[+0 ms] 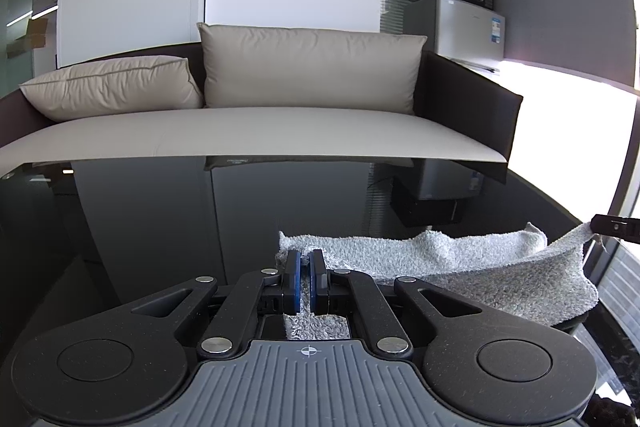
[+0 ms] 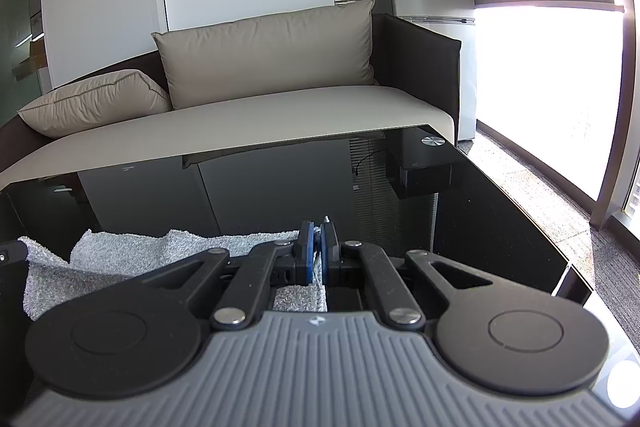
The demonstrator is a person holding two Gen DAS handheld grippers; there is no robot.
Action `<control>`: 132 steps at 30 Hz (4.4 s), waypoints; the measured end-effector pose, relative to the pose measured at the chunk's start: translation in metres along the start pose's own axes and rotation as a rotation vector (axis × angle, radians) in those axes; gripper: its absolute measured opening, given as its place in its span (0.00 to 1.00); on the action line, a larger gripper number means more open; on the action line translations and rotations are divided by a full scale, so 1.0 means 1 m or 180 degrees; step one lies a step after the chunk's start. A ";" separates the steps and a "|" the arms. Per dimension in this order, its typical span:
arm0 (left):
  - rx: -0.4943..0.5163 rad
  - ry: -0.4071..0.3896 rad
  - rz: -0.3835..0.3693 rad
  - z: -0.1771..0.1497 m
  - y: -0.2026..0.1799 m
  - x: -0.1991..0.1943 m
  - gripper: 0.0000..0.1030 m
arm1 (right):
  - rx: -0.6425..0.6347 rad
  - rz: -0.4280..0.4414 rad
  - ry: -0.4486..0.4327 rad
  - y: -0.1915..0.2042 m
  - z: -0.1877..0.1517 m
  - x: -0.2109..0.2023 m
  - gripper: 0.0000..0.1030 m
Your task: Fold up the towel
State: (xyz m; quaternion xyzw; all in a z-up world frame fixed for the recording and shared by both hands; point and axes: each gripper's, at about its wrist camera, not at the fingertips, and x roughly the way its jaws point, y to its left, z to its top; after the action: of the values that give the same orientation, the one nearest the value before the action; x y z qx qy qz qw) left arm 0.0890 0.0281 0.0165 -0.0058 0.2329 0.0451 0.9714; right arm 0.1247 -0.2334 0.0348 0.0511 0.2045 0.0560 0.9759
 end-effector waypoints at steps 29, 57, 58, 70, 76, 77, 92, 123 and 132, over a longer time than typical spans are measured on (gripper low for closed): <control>0.0078 0.0083 0.0015 0.019 0.001 0.051 0.04 | -0.0040 -0.0047 0.0083 -0.002 0.014 0.055 0.03; 0.0051 0.0215 0.0112 0.020 0.007 0.081 0.08 | -0.0073 -0.0112 0.0176 -0.006 0.009 0.090 0.04; 0.0050 0.0214 0.0114 0.020 0.007 0.081 0.08 | -0.0075 -0.0114 0.0171 -0.006 0.009 0.090 0.04; 0.0061 0.0244 0.0110 0.020 0.008 0.082 0.08 | -0.0052 -0.0145 0.0090 -0.010 0.013 0.088 0.40; 0.0049 0.0265 0.0118 0.020 0.010 0.083 0.08 | -0.0019 -0.0176 0.0127 -0.014 0.013 0.087 0.41; 0.0048 0.0269 0.0120 0.019 0.010 0.083 0.09 | -0.0013 -0.0177 0.0137 -0.014 0.013 0.087 0.42; 0.0015 0.0338 0.0135 0.014 0.014 0.076 0.53 | -0.0007 -0.0195 0.0297 -0.012 0.006 0.083 0.69; 0.0038 0.0353 0.0092 0.004 0.011 0.055 0.99 | 0.0015 0.0000 0.0432 -0.002 -0.004 0.058 0.99; 0.0003 0.0364 0.0080 0.001 0.012 0.048 0.99 | 0.0040 -0.0002 0.0479 -0.002 -0.008 0.048 0.99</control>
State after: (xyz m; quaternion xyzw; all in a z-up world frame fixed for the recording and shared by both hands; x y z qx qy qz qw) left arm 0.1307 0.0446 -0.0037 -0.0049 0.2881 0.0568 0.9559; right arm 0.1653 -0.2284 0.0082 0.0529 0.2776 0.0581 0.9575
